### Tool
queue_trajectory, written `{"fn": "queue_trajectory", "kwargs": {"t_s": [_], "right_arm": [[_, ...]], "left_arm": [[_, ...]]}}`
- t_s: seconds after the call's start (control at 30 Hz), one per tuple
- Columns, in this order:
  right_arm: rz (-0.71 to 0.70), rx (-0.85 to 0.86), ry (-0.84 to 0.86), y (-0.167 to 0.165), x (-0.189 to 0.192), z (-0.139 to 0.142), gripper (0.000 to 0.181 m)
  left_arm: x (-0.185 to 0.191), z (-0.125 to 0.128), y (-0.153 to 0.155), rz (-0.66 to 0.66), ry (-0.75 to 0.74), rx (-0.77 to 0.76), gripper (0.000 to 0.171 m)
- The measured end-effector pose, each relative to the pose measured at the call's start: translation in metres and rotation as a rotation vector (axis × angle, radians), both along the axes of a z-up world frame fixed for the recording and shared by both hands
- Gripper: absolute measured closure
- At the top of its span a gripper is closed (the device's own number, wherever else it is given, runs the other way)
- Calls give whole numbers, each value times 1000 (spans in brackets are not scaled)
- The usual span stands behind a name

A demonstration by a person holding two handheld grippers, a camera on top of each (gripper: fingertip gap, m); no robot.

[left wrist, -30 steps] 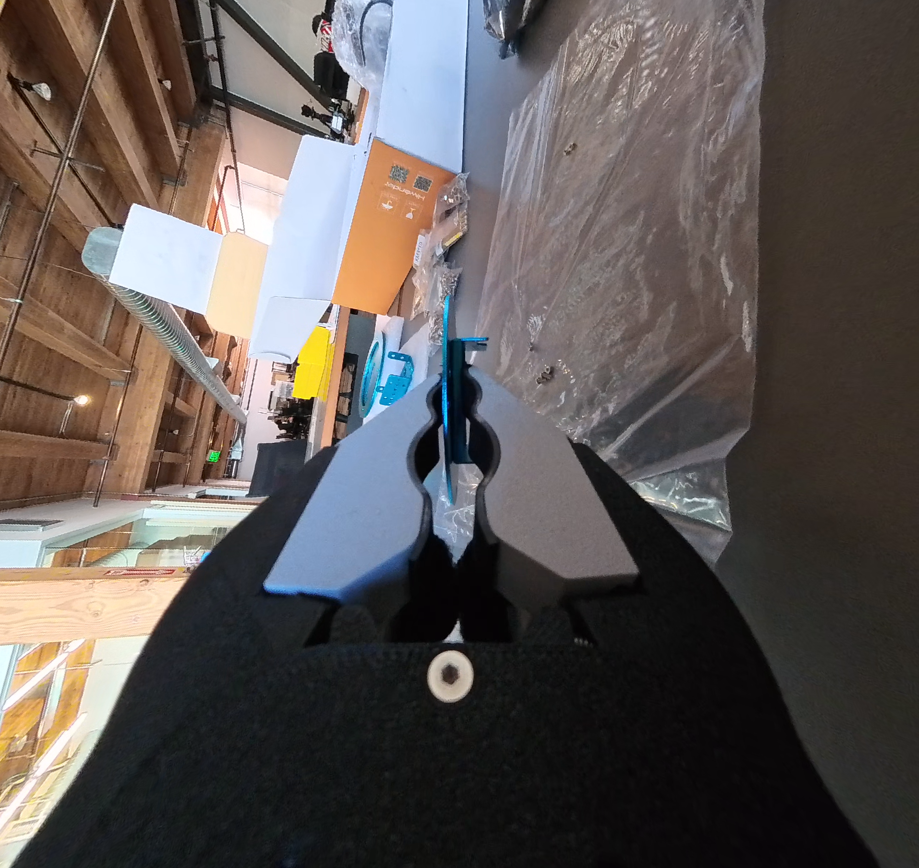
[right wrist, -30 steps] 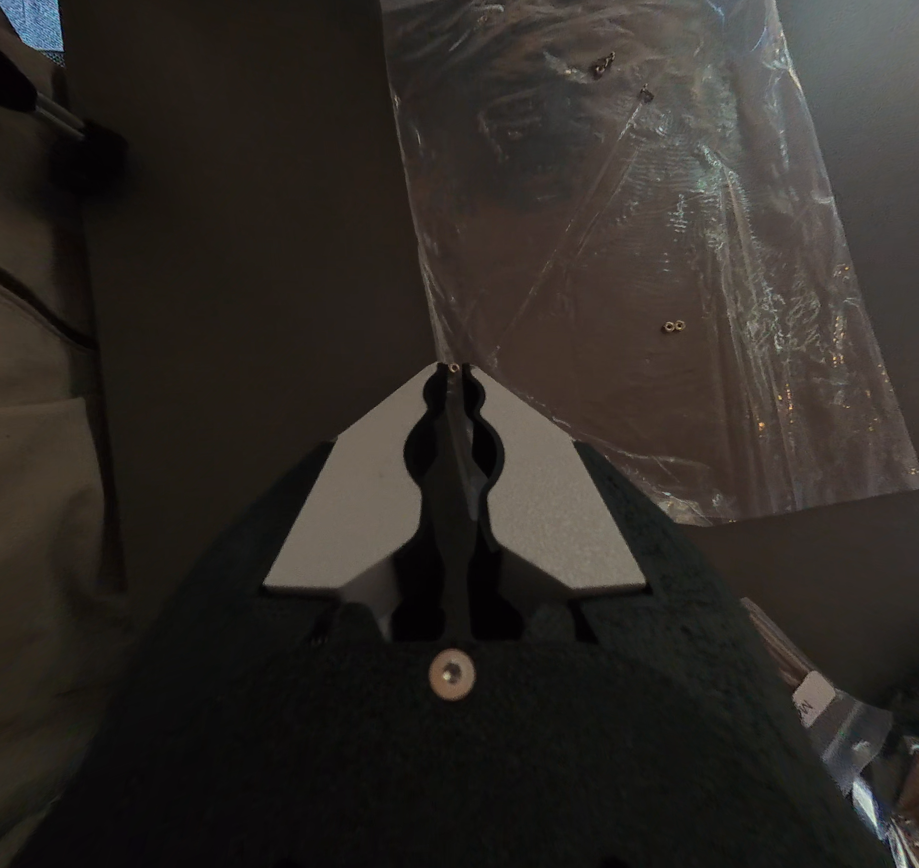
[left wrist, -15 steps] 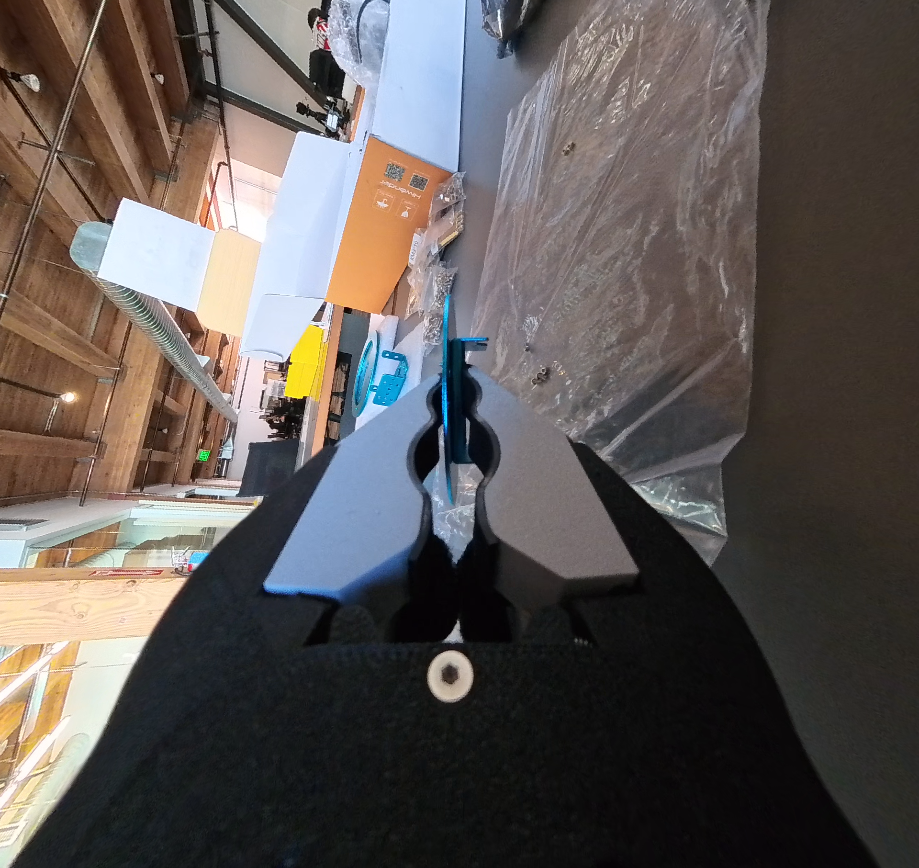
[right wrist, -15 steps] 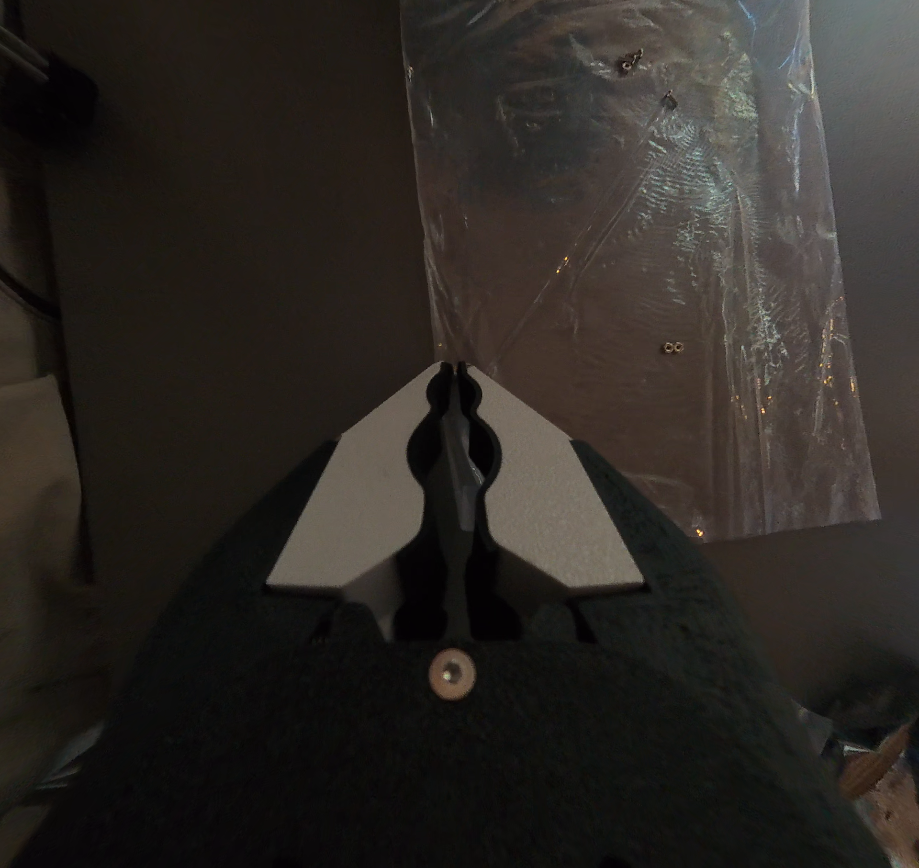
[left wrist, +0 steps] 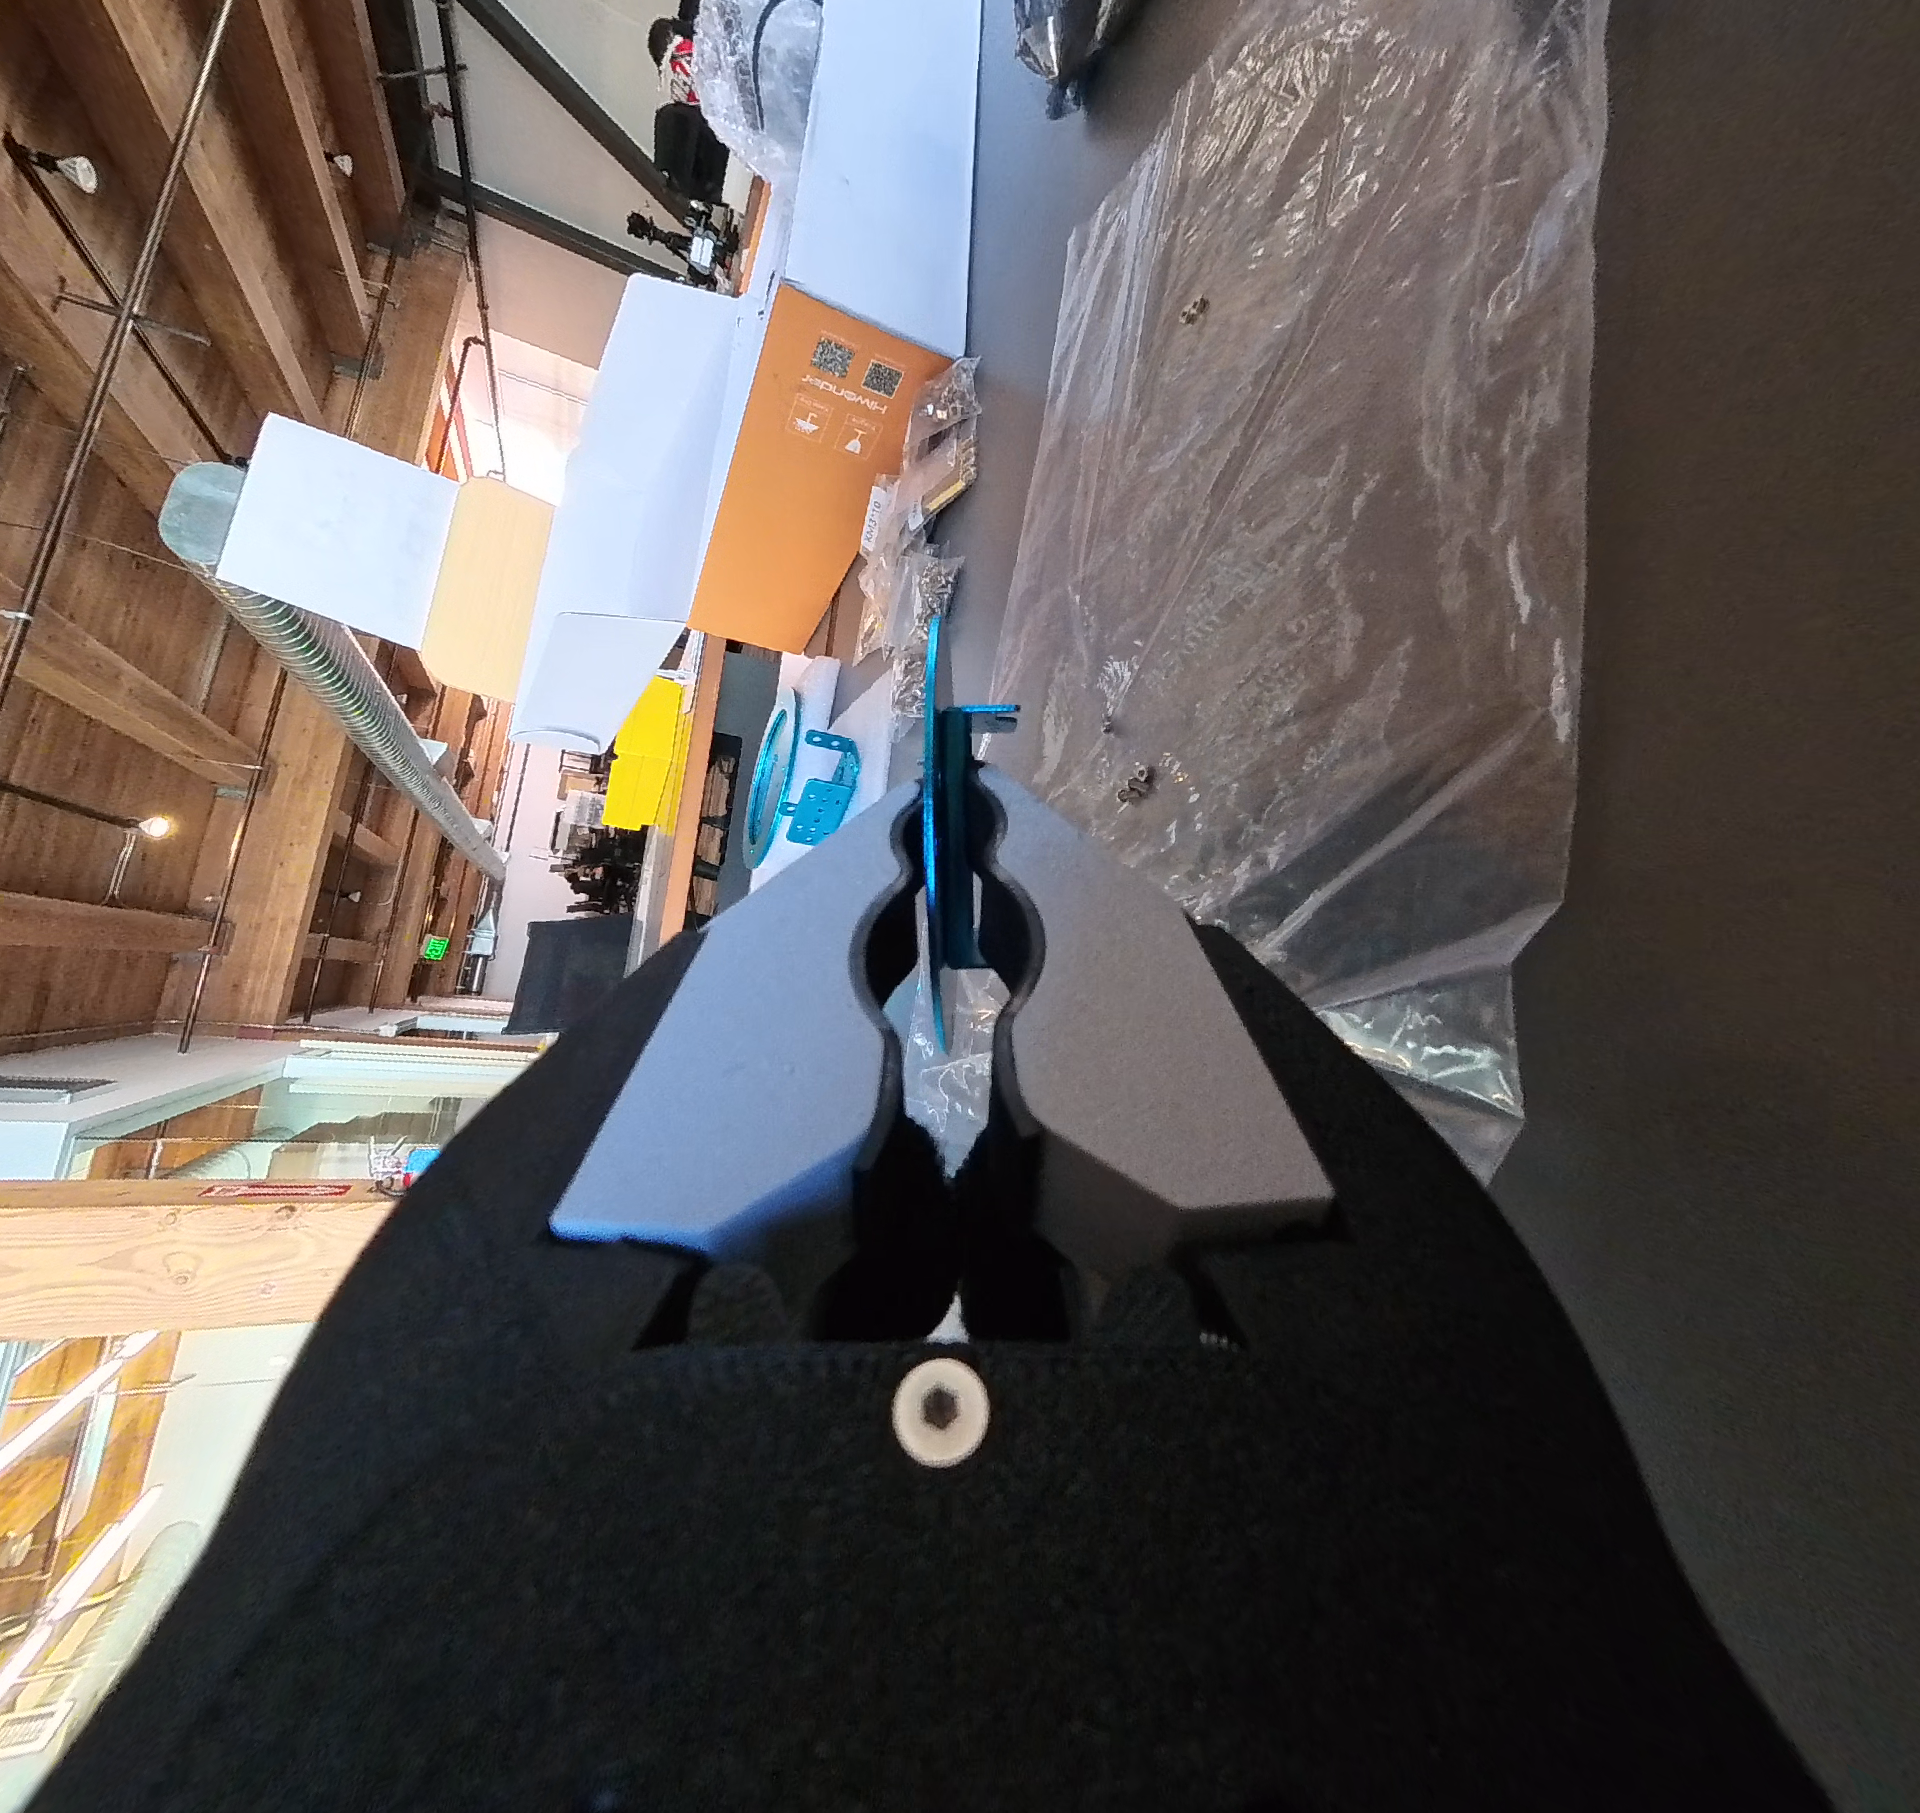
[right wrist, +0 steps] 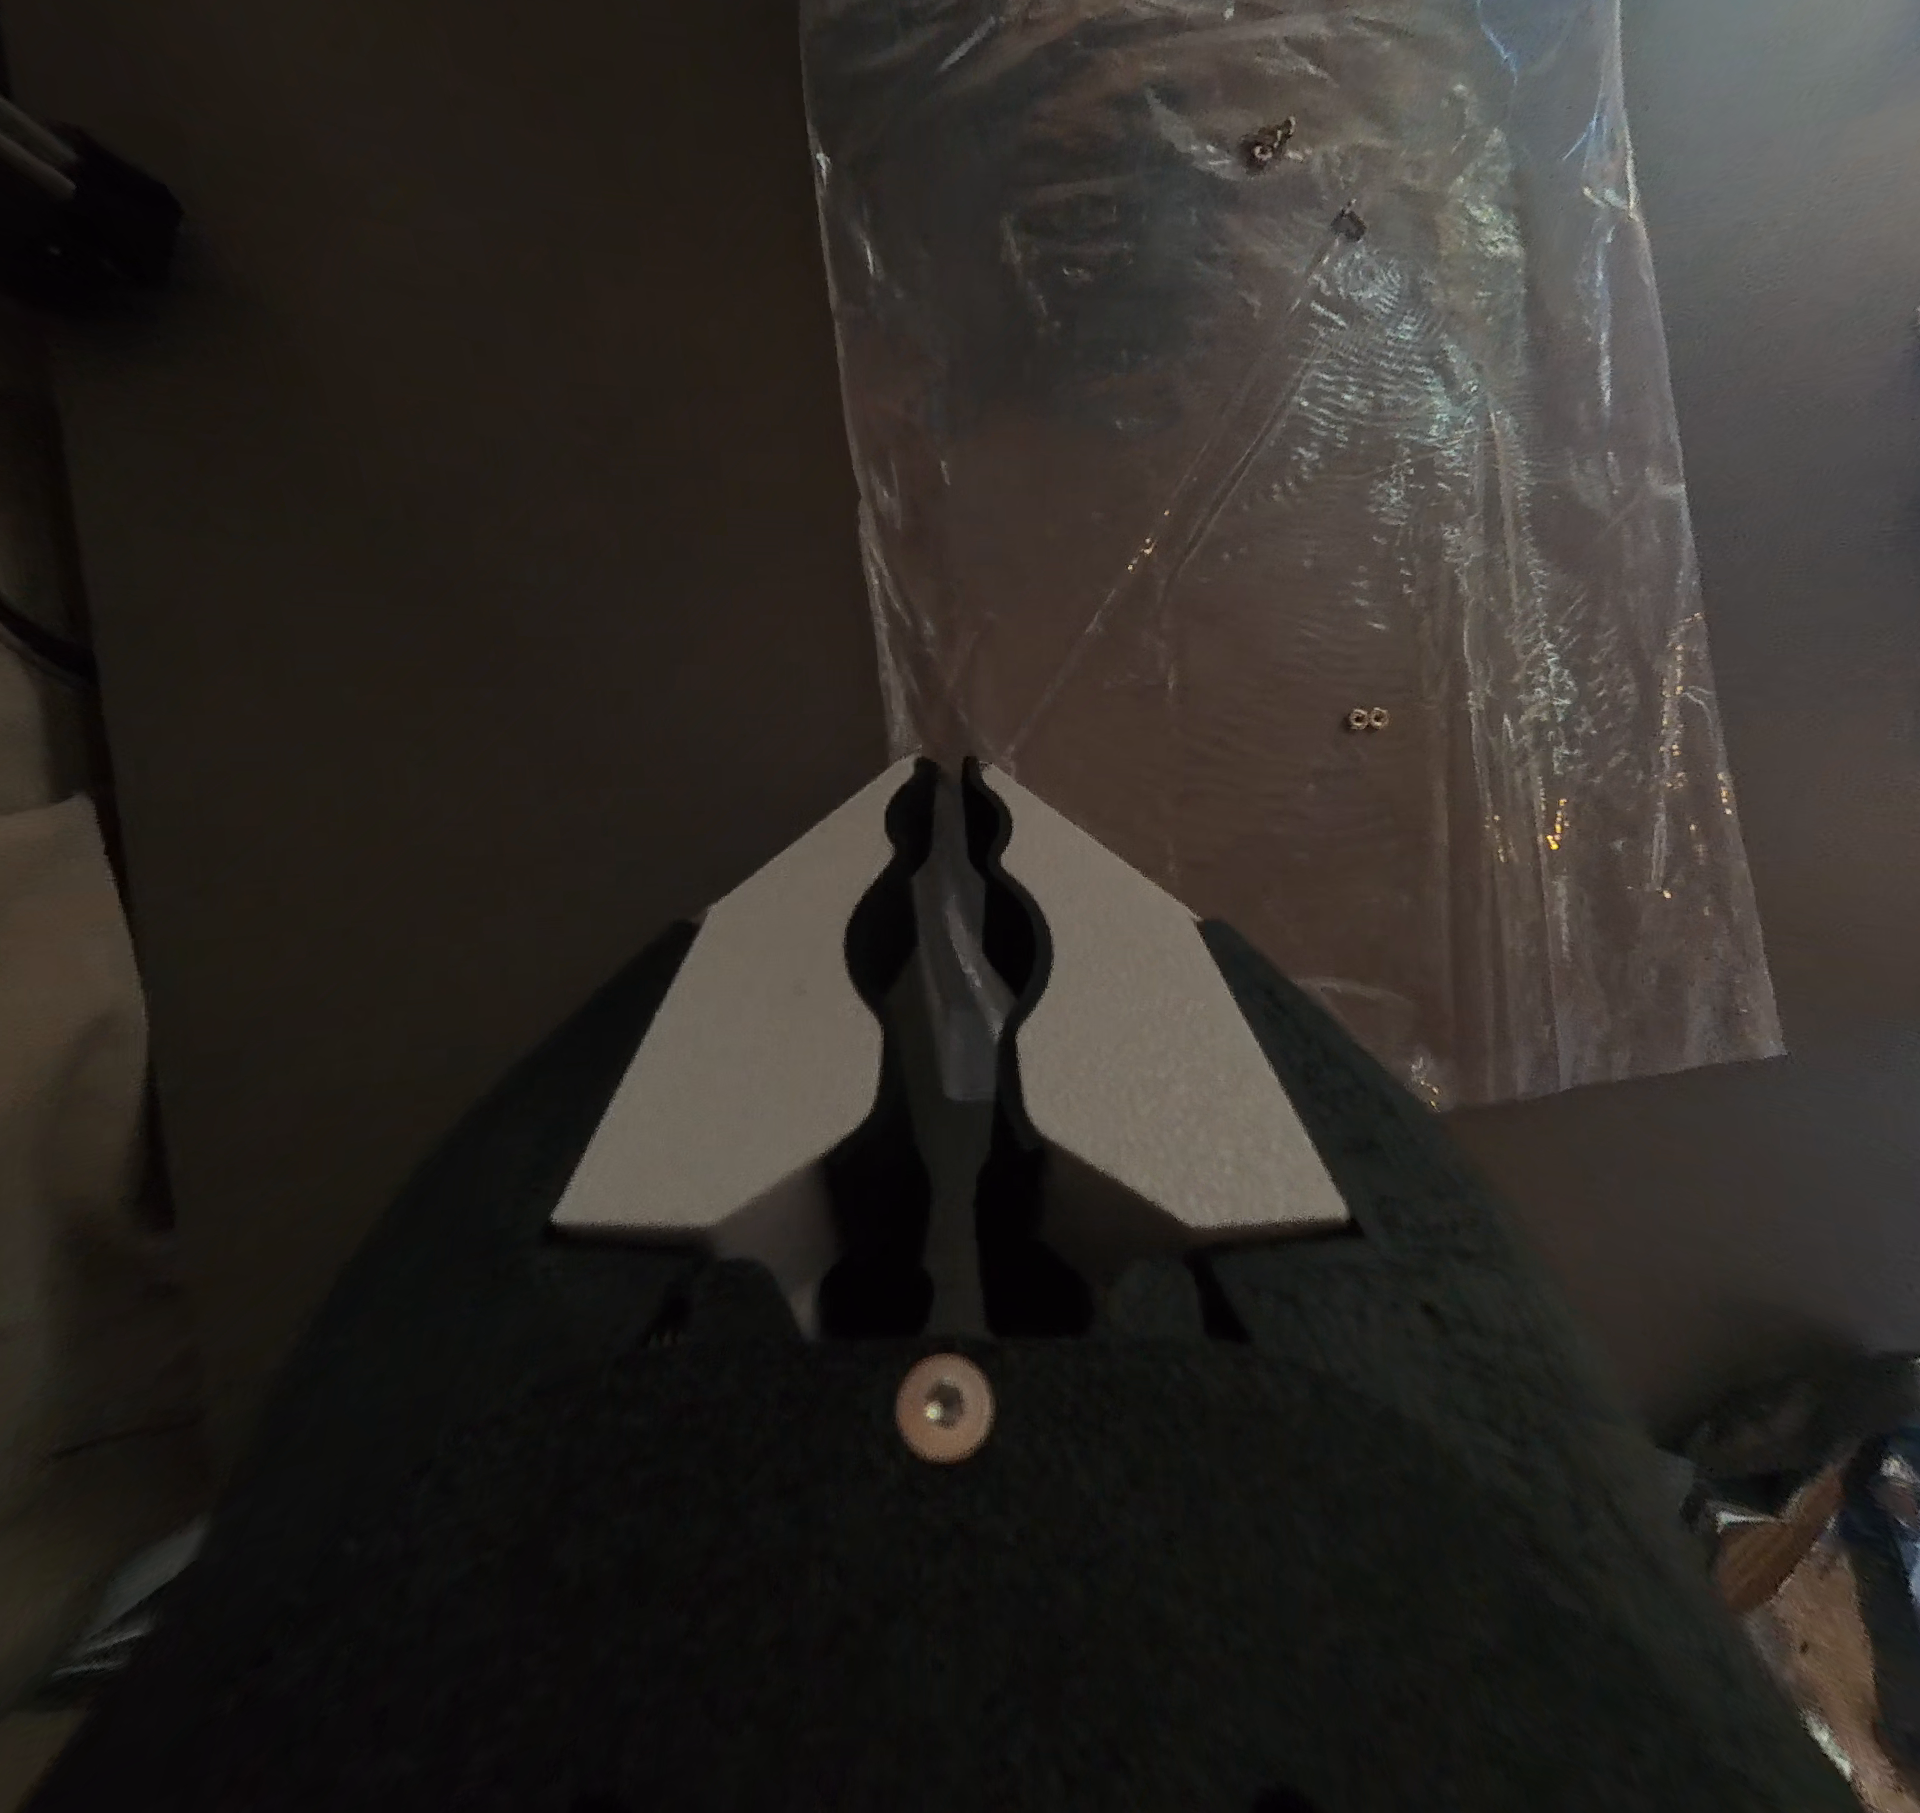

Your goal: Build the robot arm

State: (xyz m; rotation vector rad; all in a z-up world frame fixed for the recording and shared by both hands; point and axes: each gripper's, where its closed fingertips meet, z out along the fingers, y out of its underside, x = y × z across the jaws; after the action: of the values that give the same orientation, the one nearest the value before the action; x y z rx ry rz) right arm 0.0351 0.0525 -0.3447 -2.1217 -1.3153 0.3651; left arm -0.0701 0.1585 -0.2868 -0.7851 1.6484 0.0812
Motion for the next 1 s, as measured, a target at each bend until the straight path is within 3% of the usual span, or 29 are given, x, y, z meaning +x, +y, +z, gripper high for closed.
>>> {"fn": "queue_trajectory", "kwargs": {"t_s": [1.0], "right_arm": [[14,29,1,-1,-3,-2,179]], "left_arm": [[0,1,-2,-7,-8,-1,170]]}}
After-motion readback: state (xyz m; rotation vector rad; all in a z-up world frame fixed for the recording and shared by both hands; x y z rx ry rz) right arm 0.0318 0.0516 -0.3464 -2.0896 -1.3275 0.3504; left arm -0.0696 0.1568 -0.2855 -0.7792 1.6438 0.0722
